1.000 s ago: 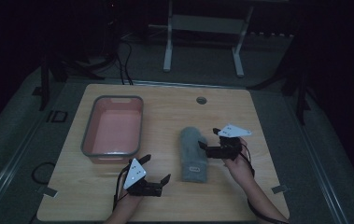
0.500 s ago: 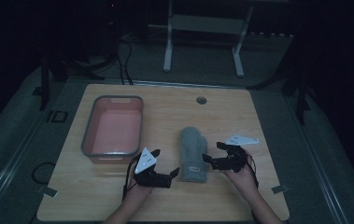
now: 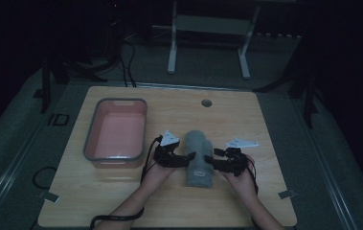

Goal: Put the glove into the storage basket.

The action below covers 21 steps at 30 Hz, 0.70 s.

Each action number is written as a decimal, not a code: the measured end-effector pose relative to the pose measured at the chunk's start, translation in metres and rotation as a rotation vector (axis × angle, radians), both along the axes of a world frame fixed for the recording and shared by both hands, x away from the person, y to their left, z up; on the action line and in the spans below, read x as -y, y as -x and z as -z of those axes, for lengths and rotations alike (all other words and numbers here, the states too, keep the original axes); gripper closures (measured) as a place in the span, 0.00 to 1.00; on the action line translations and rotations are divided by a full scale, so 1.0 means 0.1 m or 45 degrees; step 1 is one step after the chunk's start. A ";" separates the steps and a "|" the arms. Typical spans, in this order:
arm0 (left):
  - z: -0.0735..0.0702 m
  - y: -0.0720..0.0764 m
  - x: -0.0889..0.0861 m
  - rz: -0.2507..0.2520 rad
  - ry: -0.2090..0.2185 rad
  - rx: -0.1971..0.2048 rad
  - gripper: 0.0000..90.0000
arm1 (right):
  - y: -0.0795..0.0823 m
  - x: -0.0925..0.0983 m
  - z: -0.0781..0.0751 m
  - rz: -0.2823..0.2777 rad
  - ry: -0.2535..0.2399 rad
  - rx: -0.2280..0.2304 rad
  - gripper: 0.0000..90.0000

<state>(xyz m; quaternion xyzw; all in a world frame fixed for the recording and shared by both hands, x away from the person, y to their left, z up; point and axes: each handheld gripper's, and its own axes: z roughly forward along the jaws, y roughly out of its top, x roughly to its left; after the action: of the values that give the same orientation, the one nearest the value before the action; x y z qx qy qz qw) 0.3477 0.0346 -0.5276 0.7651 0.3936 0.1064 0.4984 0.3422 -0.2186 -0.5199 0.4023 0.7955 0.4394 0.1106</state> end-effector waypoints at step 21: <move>0.35 -0.31 0.13 0.088 -0.079 -0.279 0.29 | -0.22 0.02 0.33 -0.093 0.023 -0.272 0.58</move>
<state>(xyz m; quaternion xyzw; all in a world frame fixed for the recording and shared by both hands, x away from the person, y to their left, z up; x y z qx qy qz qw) 0.3788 0.0218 -0.5629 0.8003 0.4157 0.0172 0.4318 0.3643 -0.2208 -0.5528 0.4164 0.8209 0.3905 0.0128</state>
